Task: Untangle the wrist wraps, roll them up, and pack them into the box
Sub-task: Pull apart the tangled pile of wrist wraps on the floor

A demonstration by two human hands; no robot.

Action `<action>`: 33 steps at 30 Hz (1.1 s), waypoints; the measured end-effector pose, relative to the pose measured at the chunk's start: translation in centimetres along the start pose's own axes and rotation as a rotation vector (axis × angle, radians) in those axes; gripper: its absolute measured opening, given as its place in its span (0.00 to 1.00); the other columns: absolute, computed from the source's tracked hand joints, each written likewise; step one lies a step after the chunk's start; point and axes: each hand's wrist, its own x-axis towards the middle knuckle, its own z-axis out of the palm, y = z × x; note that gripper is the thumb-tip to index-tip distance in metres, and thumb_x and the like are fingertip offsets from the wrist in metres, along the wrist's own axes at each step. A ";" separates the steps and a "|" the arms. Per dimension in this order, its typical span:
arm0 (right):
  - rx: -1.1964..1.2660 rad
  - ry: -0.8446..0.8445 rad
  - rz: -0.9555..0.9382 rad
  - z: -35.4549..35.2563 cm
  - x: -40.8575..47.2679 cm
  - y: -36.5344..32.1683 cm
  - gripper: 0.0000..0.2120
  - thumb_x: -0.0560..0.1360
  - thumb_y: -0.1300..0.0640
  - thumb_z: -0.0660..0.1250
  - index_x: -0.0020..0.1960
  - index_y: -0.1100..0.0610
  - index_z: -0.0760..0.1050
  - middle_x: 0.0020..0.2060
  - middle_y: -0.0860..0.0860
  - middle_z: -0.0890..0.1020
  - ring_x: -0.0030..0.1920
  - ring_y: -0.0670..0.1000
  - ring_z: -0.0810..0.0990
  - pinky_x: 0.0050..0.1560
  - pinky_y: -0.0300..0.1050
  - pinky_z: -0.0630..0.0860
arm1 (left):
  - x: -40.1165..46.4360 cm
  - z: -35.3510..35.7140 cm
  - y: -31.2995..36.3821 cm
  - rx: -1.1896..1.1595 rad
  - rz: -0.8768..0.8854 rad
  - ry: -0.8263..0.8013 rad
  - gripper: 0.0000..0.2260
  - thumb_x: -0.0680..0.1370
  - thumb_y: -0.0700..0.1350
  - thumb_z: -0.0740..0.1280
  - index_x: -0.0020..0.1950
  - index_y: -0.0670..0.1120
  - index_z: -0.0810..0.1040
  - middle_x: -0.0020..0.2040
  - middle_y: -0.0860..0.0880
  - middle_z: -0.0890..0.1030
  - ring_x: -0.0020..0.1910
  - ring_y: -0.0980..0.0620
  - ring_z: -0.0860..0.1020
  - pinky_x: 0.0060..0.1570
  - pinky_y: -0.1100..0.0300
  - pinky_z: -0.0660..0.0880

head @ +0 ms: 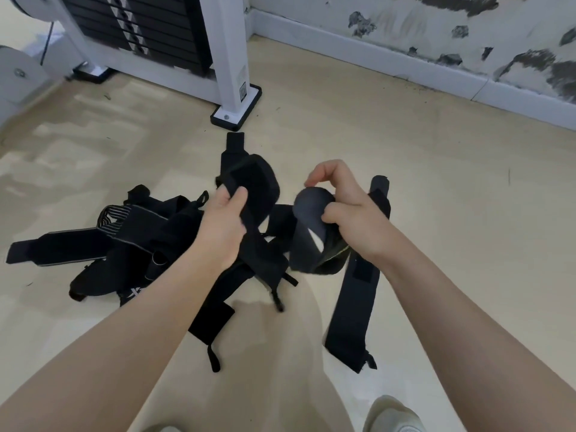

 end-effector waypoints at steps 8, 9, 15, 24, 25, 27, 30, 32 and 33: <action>0.060 0.115 0.001 4.2 1.8 2.0 0.21 0.68 0.75 0.55 0.50 0.51 0.60 0.46 0.46 0.67 0.46 0.44 0.69 0.46 0.38 0.69 | -2.0 2.4 -1.1 -0.241 -0.078 -0.276 0.13 0.83 0.42 0.54 0.63 0.47 0.73 0.55 0.47 0.82 0.55 0.51 0.81 0.51 0.57 0.79; 0.015 0.121 -0.012 4.1 1.9 2.2 0.21 0.69 0.76 0.54 0.51 0.52 0.59 0.46 0.45 0.67 0.45 0.44 0.69 0.46 0.40 0.70 | -2.0 2.3 -1.1 -0.256 -0.074 -0.277 0.13 0.83 0.42 0.53 0.64 0.47 0.73 0.57 0.46 0.81 0.57 0.51 0.80 0.53 0.57 0.78; -0.206 0.206 -0.078 4.6 1.6 2.5 0.23 0.72 0.73 0.57 0.59 0.53 0.56 0.52 0.45 0.66 0.54 0.43 0.68 0.54 0.30 0.67 | -2.4 2.1 -1.1 -0.302 -0.122 -0.298 0.14 0.84 0.44 0.51 0.65 0.48 0.71 0.55 0.48 0.83 0.55 0.54 0.81 0.47 0.61 0.79; -0.210 0.387 0.038 4.6 1.6 1.5 0.43 0.71 0.51 0.72 0.76 0.48 0.48 0.70 0.50 0.65 0.66 0.49 0.70 0.63 0.45 0.72 | -2.3 1.1 1.1 0.033 0.058 -0.235 0.09 0.78 0.37 0.63 0.56 0.47 0.77 0.50 0.49 0.84 0.51 0.51 0.82 0.48 0.56 0.79; -0.180 0.354 0.102 4.3 1.6 1.3 0.40 0.70 0.46 0.72 0.74 0.50 0.54 0.65 0.48 0.70 0.63 0.48 0.72 0.60 0.45 0.73 | -2.2 0.7 1.6 0.060 0.081 -0.239 0.09 0.78 0.38 0.63 0.55 0.48 0.77 0.49 0.49 0.84 0.51 0.51 0.82 0.48 0.56 0.80; -0.062 0.178 0.191 3.9 1.5 1.6 0.21 0.72 0.44 0.69 0.62 0.52 0.72 0.52 0.46 0.79 0.53 0.47 0.79 0.52 0.42 0.77 | -2.3 0.5 2.0 0.116 0.112 -0.267 0.09 0.79 0.38 0.62 0.55 0.49 0.78 0.50 0.50 0.84 0.52 0.51 0.82 0.49 0.57 0.80; 0.052 -0.019 0.288 3.0 0.8 2.7 0.11 0.76 0.45 0.63 0.44 0.51 0.78 0.39 0.45 0.83 0.41 0.42 0.81 0.42 0.33 0.76 | -1.9 0.8 2.1 0.097 0.094 -0.262 0.10 0.80 0.38 0.61 0.57 0.48 0.77 0.51 0.49 0.84 0.53 0.49 0.82 0.49 0.57 0.80; 0.050 -0.106 0.281 1.9 0.2 3.4 0.07 0.76 0.49 0.65 0.42 0.50 0.79 0.37 0.42 0.82 0.40 0.40 0.81 0.41 0.32 0.74 | -0.8 1.3 3.0 0.076 0.087 -0.220 0.10 0.80 0.38 0.61 0.59 0.46 0.77 0.52 0.48 0.83 0.54 0.48 0.81 0.50 0.55 0.80; 0.043 -0.146 0.278 1.5 0.0 3.5 0.03 0.75 0.53 0.67 0.44 0.49 0.79 0.39 0.42 0.82 0.41 0.39 0.81 0.43 0.32 0.74 | -0.3 1.5 3.6 0.066 0.103 -0.203 0.10 0.80 0.38 0.61 0.58 0.46 0.77 0.51 0.48 0.83 0.54 0.47 0.81 0.52 0.54 0.79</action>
